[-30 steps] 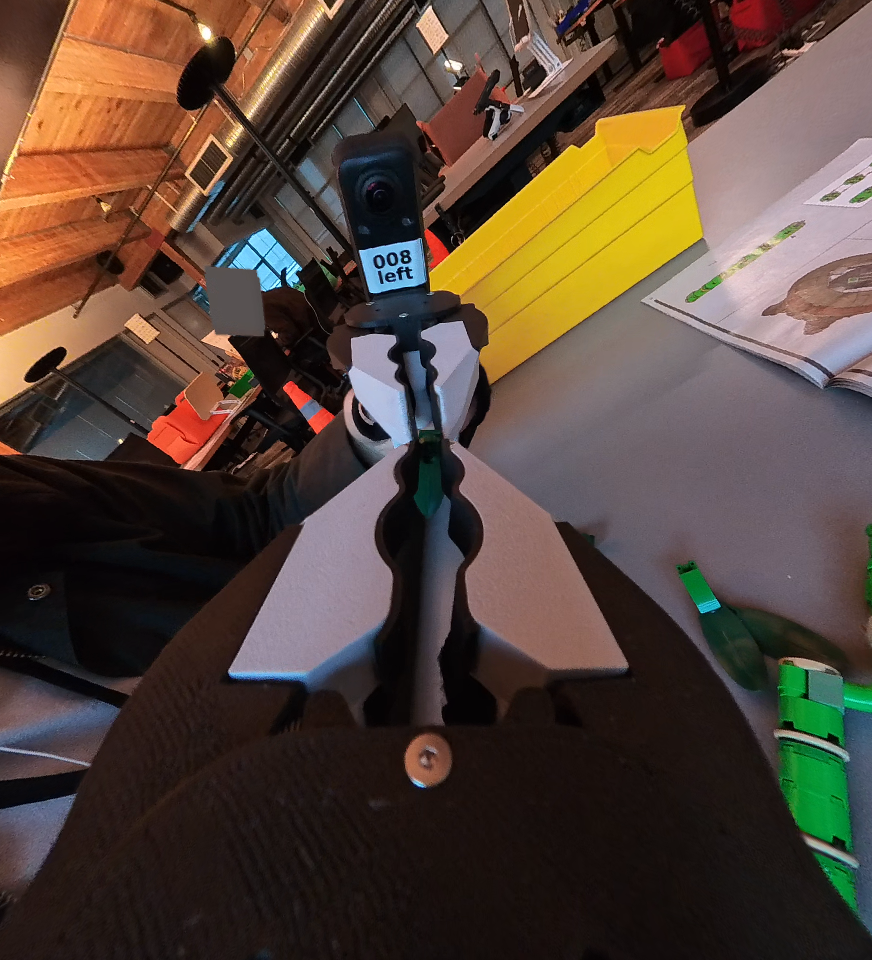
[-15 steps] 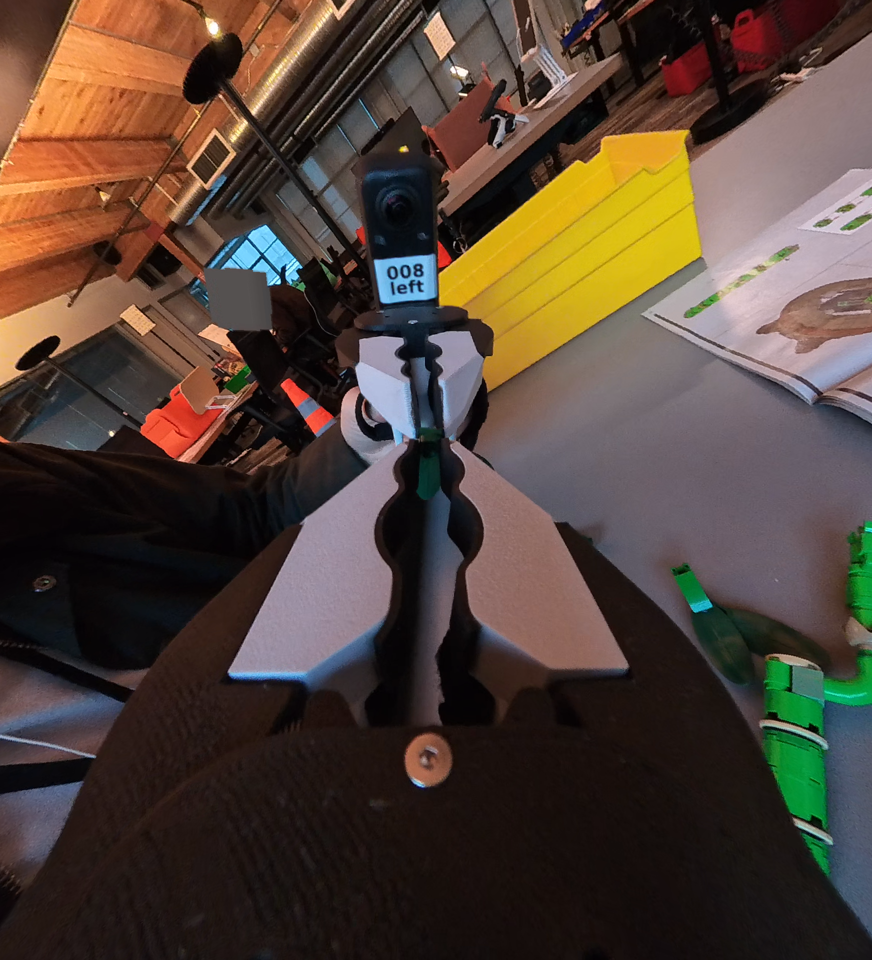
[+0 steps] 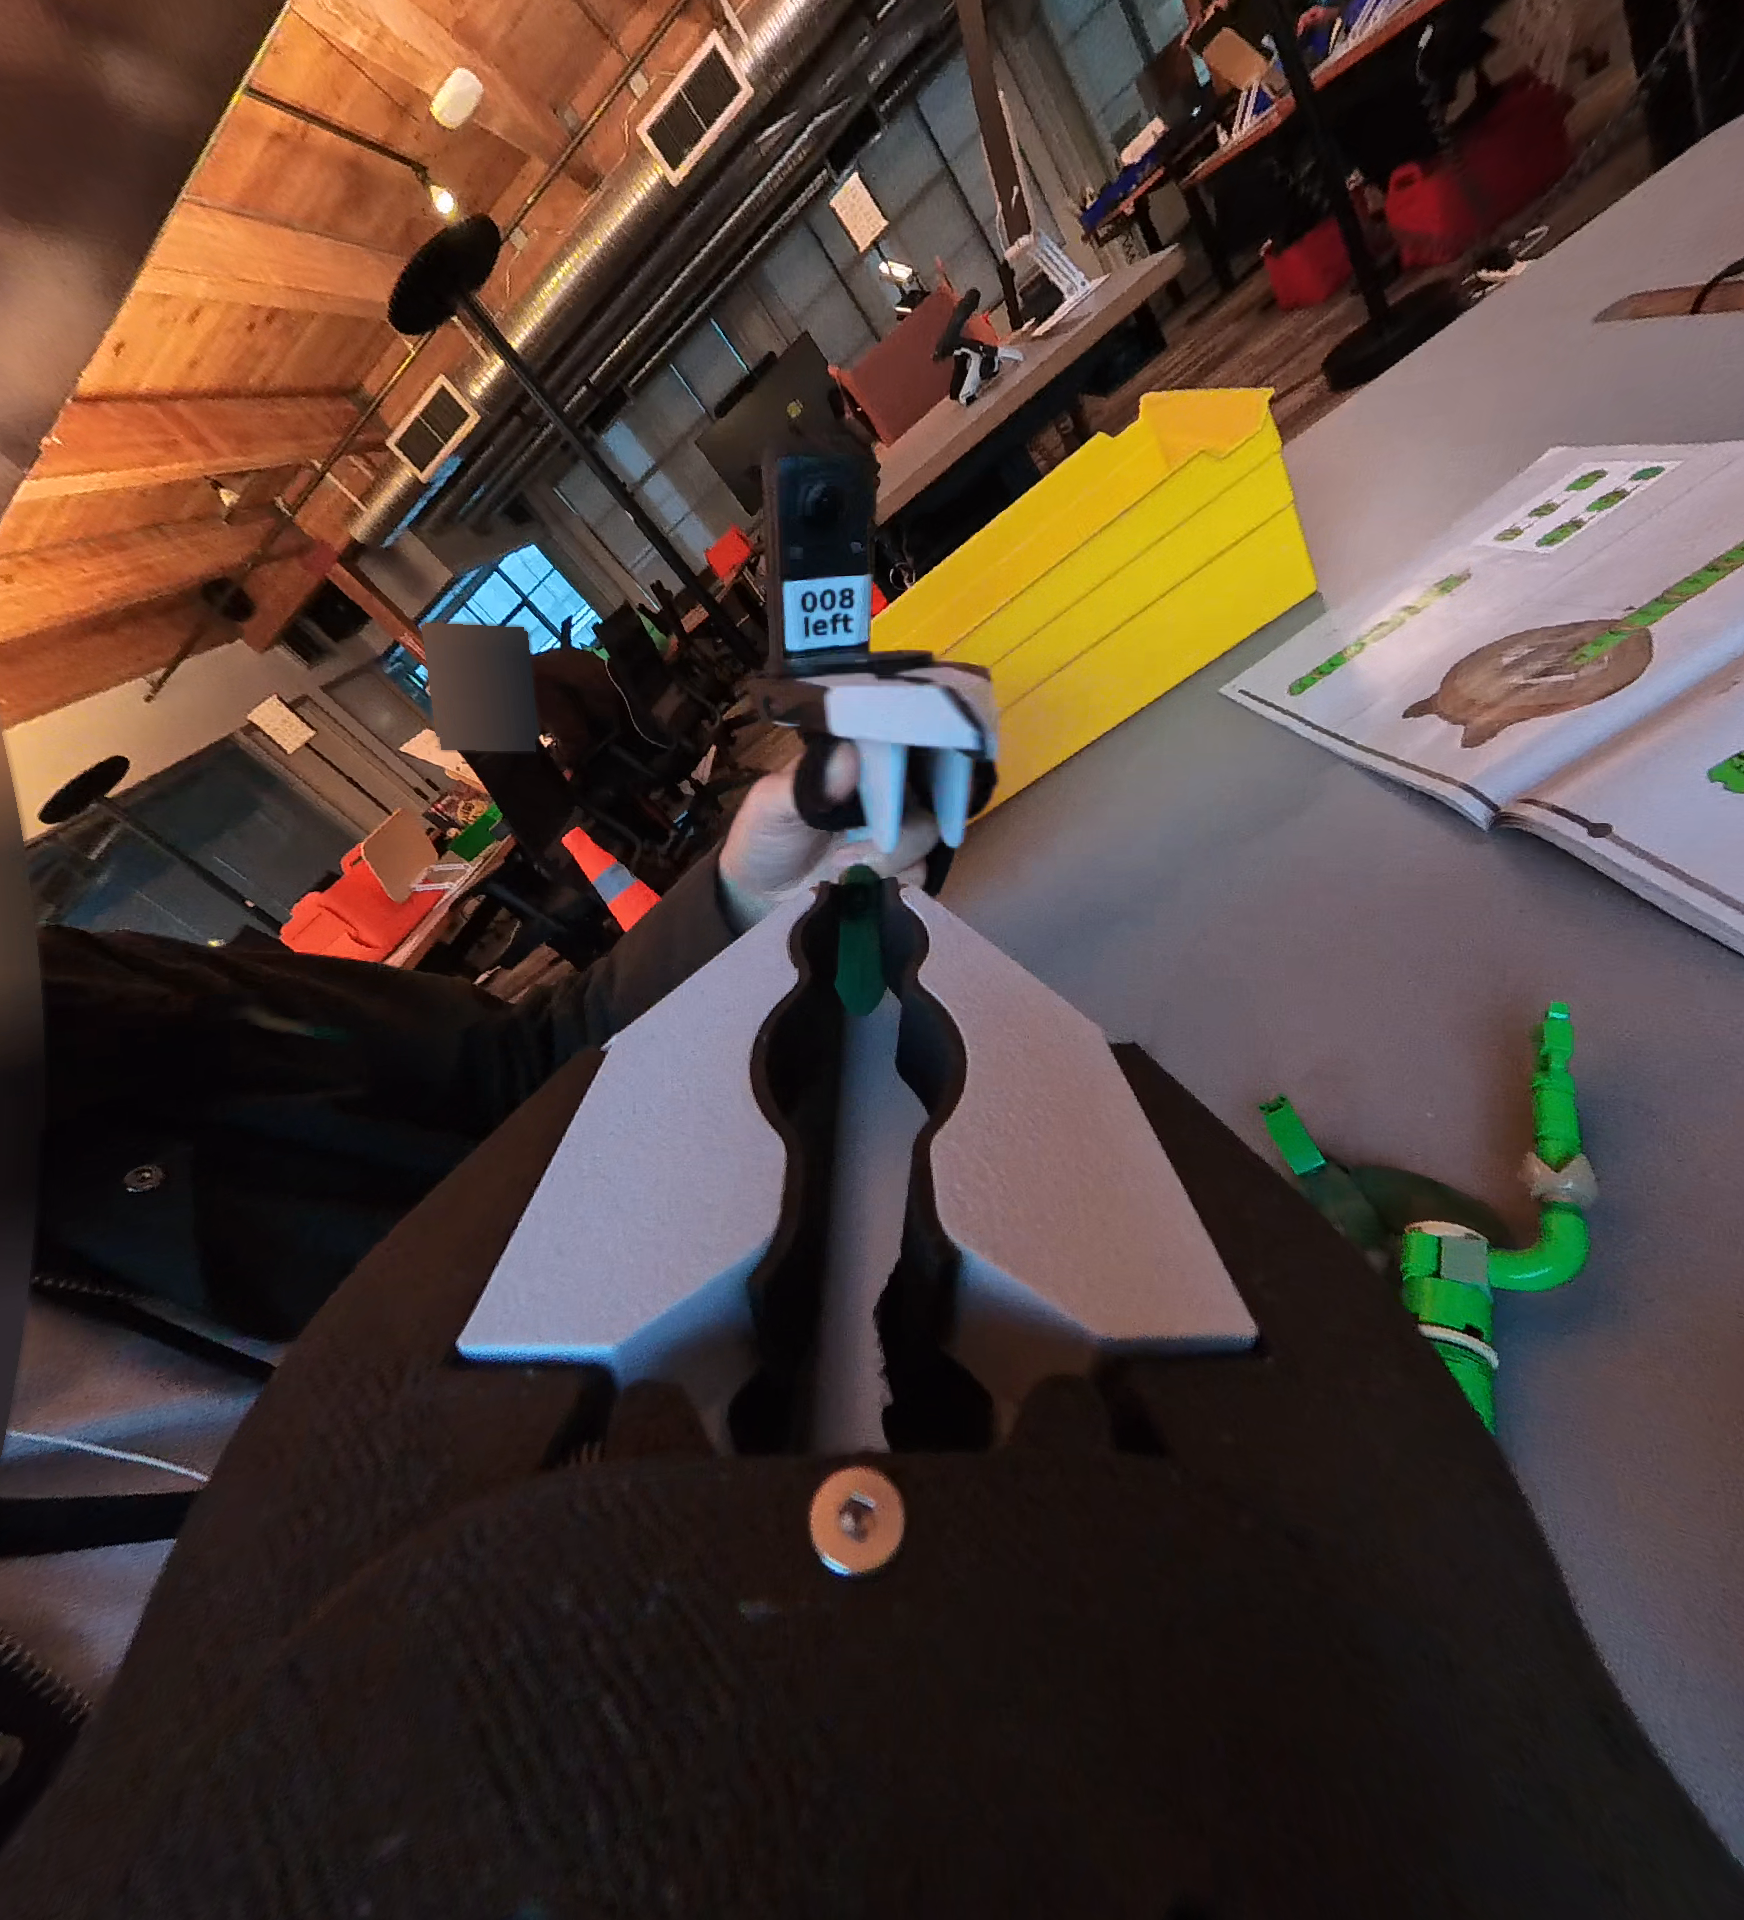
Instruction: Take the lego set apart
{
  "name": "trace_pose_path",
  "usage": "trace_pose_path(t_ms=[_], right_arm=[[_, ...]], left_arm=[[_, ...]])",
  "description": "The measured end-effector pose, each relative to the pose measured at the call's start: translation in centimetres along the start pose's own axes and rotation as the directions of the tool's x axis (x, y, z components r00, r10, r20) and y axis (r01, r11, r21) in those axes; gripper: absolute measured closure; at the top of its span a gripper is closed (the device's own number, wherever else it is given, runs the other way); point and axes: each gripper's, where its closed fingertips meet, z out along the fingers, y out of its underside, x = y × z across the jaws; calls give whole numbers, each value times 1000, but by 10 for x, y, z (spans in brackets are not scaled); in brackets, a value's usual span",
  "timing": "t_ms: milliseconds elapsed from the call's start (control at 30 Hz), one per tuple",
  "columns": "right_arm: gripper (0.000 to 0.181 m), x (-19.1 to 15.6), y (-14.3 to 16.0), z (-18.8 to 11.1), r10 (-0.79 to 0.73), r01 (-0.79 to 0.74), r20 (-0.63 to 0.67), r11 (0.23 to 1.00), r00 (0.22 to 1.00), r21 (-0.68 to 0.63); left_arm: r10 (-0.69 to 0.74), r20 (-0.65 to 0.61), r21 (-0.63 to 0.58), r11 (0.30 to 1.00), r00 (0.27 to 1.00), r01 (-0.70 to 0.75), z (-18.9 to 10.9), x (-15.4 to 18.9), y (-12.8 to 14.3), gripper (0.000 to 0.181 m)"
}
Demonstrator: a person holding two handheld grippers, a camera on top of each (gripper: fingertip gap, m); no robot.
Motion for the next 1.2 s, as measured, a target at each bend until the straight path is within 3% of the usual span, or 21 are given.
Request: trace_pose_path(t_ms=[33,167,367,500,867,1000,1200], right_arm=[[175,0,1,0,-2,2,-5,1000,1000,-1],[175,5,4,2,15,-15,-10,1000,1000,-11],[175,14,12,6,34,-35,-31,999,999,-41],[175,15,14,8,36,-38,-34,998,999,-51],[175,18,16,8,31,-34,-47,997,998,-67],[175,21,14,5,34,-37,-50,998,998,-56],[175,20,19,7,-21,17,-50,997,999,-78]], left_arm=[[-3,42,-22,1000,999,4,0,-10,5,181],[-132,2,23,991,991,132,-5,-18,5,181],[-76,75,-1,997,994,77,-11,-28,5,181],[-104,40,0,995,994,104,-10,-26,3,181],[-7,-13,38,999,1000,7,-23,1,-15,181],[81,-5,48,996,997,-80,-59,46,-24,181],[238,179,32,968,954,-248,-166,114,-28,181]])
